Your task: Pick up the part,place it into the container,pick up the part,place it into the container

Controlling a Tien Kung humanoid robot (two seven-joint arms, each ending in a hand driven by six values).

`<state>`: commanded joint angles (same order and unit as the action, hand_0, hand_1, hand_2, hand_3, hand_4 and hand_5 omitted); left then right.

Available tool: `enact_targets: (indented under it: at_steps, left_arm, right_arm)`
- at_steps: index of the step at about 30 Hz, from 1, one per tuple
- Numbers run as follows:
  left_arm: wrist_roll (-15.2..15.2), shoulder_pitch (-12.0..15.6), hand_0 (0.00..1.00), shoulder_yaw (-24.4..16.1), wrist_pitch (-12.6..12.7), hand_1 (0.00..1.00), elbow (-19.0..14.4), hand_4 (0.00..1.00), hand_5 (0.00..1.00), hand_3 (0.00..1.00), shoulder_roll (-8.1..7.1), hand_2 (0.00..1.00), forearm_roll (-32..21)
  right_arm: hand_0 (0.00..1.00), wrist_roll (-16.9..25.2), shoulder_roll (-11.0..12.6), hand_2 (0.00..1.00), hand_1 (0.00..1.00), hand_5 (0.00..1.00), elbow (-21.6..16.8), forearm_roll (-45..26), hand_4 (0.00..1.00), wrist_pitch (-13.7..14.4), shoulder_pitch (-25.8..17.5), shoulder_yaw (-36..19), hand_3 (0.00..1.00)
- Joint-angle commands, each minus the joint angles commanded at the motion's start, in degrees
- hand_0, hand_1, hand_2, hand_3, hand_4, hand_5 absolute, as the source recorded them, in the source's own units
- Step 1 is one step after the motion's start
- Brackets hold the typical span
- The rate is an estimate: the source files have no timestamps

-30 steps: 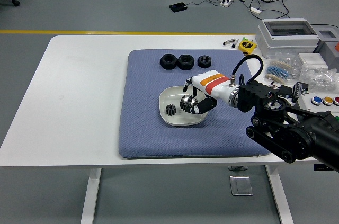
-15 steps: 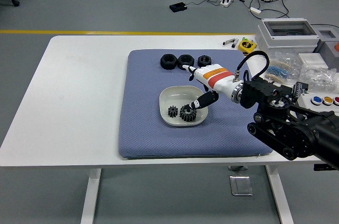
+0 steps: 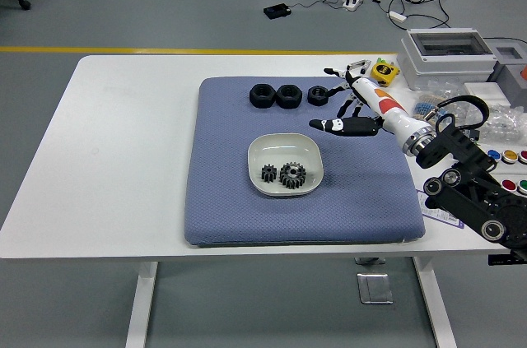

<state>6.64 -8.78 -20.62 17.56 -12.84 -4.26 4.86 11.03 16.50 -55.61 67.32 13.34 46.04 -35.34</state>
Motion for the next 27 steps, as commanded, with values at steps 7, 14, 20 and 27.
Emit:
enact_targets:
  at_steps: [7,14,20,27]
  left_arm:
    - [0.03,0.23,0.521,-0.07,-0.02,0.541,0.02,0.589,0.562,0.595,0.19,0.662,0.08]
    - [0.13,0.74,0.523,-0.32,-0.02,0.546,0.02,0.589,0.562,0.593,0.38,0.660,0.37]
    - [0.36,0.98,0.523,-0.74,-0.10,0.549,0.00,0.588,0.563,0.593,0.38,0.660,1.31]
    - [0.42,1.05,0.524,-0.97,-0.18,0.547,0.00,0.588,0.564,0.594,0.31,0.660,1.83]
  right_arm:
    - [0.798,4.45,1.99,0.843,0.801,0.767,-4.52,-16.76,0.998,-1.00,-5.34,-6.71,0.874]
    - [0.840,6.49,2.20,0.851,0.818,0.885,-6.46,-33.52,0.998,-3.16,-11.76,-12.63,0.884]
    - [0.873,5.58,1.94,0.854,0.831,0.923,-7.17,-36.45,0.998,-5.08,-16.92,-16.05,0.885]
    - [0.883,4.56,1.44,0.854,0.834,0.929,-8.10,-29.26,0.998,-5.36,-22.00,-19.85,0.884]
